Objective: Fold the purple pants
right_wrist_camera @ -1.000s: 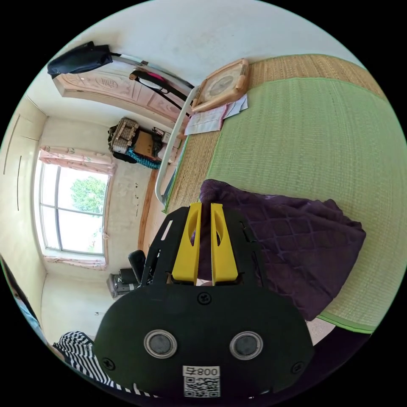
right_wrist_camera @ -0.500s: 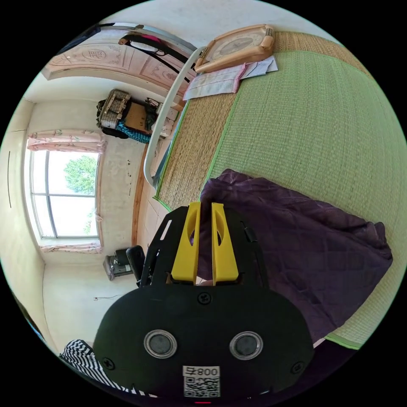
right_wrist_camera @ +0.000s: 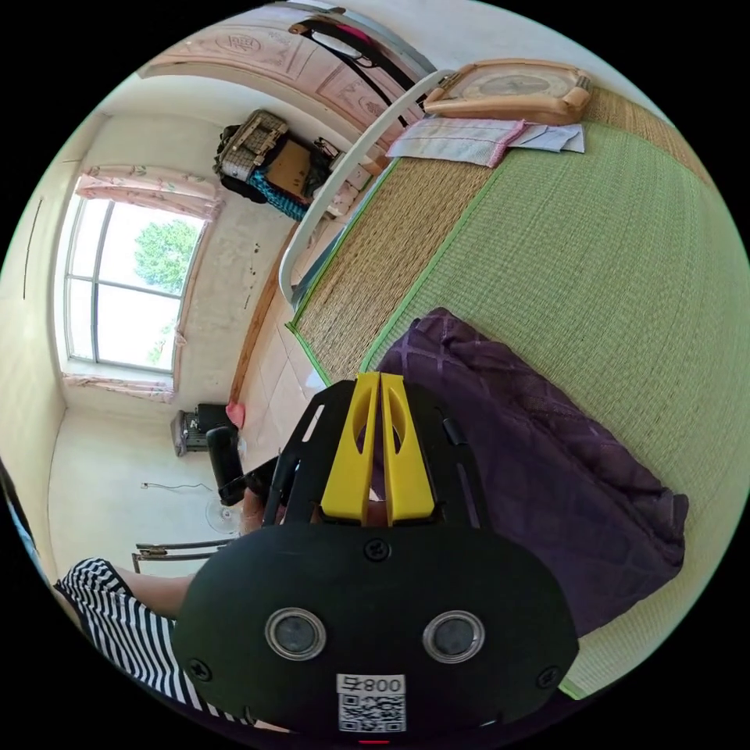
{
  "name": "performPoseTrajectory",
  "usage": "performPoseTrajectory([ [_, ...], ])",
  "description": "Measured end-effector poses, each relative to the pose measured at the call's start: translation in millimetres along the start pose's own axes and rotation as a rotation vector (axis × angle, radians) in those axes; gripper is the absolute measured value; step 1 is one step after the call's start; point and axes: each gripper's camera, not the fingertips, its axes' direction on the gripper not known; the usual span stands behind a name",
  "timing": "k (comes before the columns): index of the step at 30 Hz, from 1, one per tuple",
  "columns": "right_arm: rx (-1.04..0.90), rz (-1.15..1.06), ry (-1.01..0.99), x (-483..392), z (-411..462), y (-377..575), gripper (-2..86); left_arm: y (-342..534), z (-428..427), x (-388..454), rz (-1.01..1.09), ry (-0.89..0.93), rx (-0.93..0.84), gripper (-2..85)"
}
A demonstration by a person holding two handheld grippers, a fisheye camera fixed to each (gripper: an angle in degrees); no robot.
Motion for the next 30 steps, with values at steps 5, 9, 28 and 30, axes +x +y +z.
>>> performPoseTrajectory([
  [5, -0.028, -0.036, 0.055, 28, 38, -17, 0.1, -17, 12, 26, 0.186, -0.084, -0.094, 0.1],
  [9, -0.075, -0.056, 0.062, 52, 60, -25, 0.1, -26, 21, 17, 0.161, -0.282, -0.138, 0.0],
  [28, -0.147, -0.230, 0.206, 194, 118, -46, 0.0, -4, -3, 2, 0.150, -0.331, -0.148, 0.0],
  [30, -0.188, -0.222, 0.268, 219, 136, -55, 0.0, -1, -5, 4, 0.159, -0.336, -0.149, 0.0],
])
